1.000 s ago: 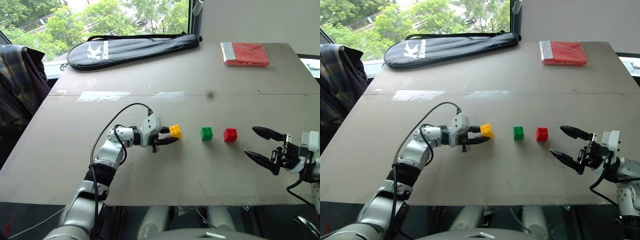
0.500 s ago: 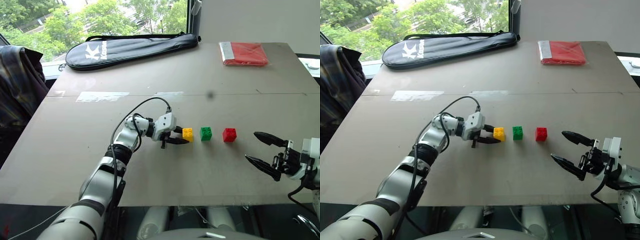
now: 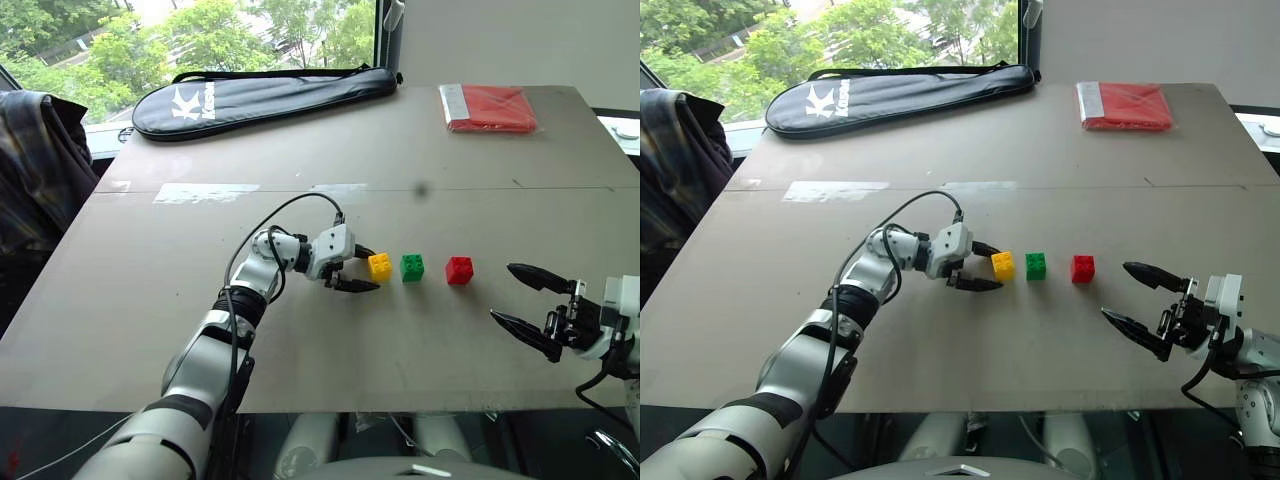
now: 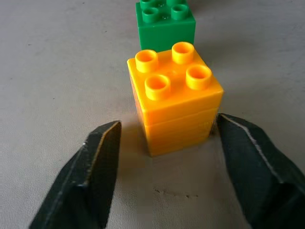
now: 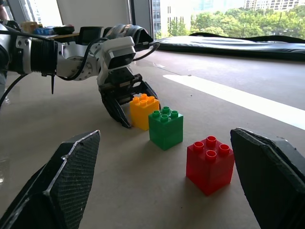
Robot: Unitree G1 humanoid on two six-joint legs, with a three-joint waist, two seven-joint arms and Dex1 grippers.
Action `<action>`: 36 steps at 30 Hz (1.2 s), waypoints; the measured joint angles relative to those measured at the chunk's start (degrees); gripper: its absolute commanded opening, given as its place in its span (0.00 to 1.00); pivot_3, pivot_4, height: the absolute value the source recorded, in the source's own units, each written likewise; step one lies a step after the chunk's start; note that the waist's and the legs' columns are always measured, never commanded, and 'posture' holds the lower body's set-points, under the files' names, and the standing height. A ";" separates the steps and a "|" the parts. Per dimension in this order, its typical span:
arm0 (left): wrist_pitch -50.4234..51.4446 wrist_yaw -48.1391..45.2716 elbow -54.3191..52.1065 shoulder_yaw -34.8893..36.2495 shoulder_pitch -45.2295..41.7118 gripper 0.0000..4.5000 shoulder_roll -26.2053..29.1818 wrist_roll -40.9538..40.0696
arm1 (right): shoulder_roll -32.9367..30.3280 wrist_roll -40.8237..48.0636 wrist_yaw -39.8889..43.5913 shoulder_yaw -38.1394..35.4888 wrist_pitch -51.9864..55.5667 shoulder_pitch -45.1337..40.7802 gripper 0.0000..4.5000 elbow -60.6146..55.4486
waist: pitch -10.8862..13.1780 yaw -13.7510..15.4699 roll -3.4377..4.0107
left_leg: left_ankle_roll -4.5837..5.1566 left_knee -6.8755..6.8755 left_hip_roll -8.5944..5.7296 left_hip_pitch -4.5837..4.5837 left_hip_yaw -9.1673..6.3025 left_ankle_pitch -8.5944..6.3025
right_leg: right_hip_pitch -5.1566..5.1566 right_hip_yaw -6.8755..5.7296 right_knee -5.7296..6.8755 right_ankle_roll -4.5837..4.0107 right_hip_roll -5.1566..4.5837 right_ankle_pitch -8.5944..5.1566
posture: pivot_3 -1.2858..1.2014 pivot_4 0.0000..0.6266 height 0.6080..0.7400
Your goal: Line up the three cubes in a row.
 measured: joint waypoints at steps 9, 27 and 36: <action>-1.98 2.18 0.01 0.14 0.03 0.99 0.45 0.99 | -0.03 -0.32 0.44 0.02 0.00 -1.16 1.00 0.53 | 0.00 -0.07 0.00 | -0.01 0.00 0.01 0.03 0.00 0.00 | 0.01 0.01 0.03 0.01 0.00 0.00 | 0.52 0.24 0.79; 0.99 5.24 -3.66 2.37 3.53 0.99 -0.05 -0.13 | -0.03 -1.67 1.35 0.37 -0.18 -2.71 1.00 2.44 | -0.01 0.03 0.01 | -0.01 0.00 0.00 0.03 0.00 0.01 | 0.01 0.02 0.03 -0.01 0.00 0.01 | 0.52 0.24 0.79; 1.73 6.17 -5.70 3.18 5.10 0.99 1.02 -0.31 | 0.00 -1.86 1.82 0.69 -0.91 -2.78 1.00 2.79 | -0.01 -0.41 0.01 | -0.01 0.00 0.02 0.05 0.00 0.01 | 0.01 0.03 0.05 -0.01 0.01 0.01 | 0.52 0.24 0.79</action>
